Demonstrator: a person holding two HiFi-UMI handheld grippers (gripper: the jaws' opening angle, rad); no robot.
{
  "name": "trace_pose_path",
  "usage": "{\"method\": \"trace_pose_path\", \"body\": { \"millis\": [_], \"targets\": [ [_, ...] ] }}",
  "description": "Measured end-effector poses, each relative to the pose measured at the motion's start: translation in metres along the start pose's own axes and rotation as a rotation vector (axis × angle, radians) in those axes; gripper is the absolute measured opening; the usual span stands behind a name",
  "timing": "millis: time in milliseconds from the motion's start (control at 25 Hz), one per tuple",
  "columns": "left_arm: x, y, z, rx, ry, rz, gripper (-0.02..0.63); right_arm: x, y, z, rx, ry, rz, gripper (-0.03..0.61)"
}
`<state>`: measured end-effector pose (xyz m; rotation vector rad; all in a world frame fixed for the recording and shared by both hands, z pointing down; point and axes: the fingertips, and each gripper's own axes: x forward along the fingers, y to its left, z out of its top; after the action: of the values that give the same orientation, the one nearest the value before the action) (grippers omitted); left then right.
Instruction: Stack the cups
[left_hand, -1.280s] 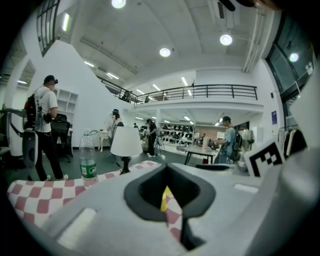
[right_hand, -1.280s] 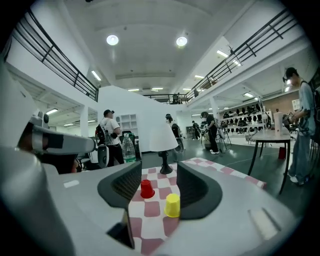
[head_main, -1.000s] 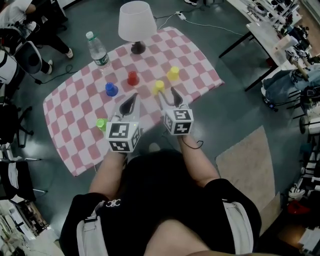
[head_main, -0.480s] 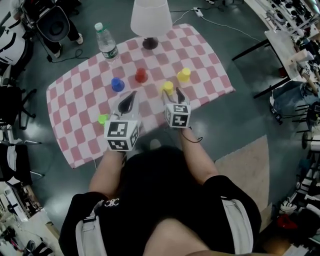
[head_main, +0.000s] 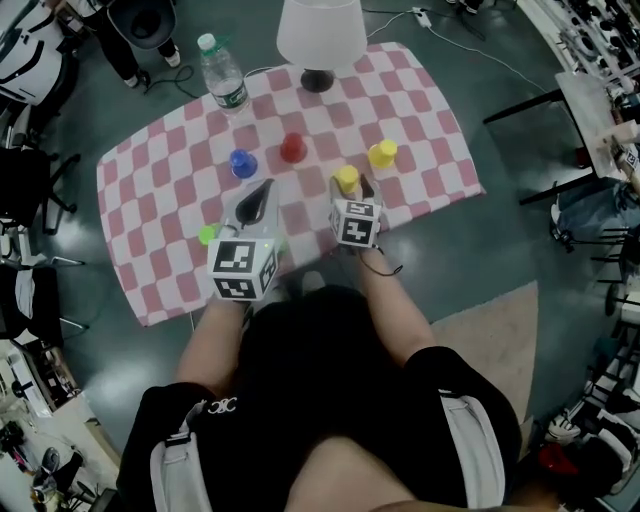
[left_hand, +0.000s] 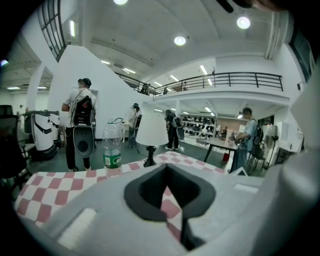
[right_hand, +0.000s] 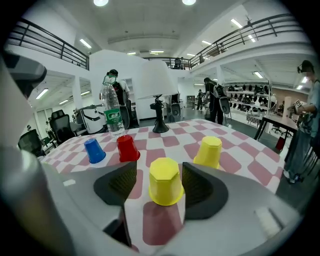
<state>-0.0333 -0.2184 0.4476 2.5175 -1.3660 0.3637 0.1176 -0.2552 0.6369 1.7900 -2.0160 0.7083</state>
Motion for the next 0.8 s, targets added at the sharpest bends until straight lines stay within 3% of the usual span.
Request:
{"method": "trace_pose_path", "body": {
  "millis": [320, 400, 800],
  "targets": [
    [-0.001, 0.009, -0.003, -0.014, 0.017, 0.032, -0.002, 0.017, -0.01, -0.014, -0.002, 0.066, -0.03, 0.266],
    [-0.002, 0.01, -0.003, -0.018, 0.017, 0.039, -0.002, 0.018, -0.013, -0.014, -0.01, 0.057, -0.04, 0.218],
    [-0.016, 0.01, -0.003, -0.025, -0.003, 0.047, -0.002, -0.006, 0.0, 0.002, -0.004, -0.002, -0.002, 0.215]
  ]
}}
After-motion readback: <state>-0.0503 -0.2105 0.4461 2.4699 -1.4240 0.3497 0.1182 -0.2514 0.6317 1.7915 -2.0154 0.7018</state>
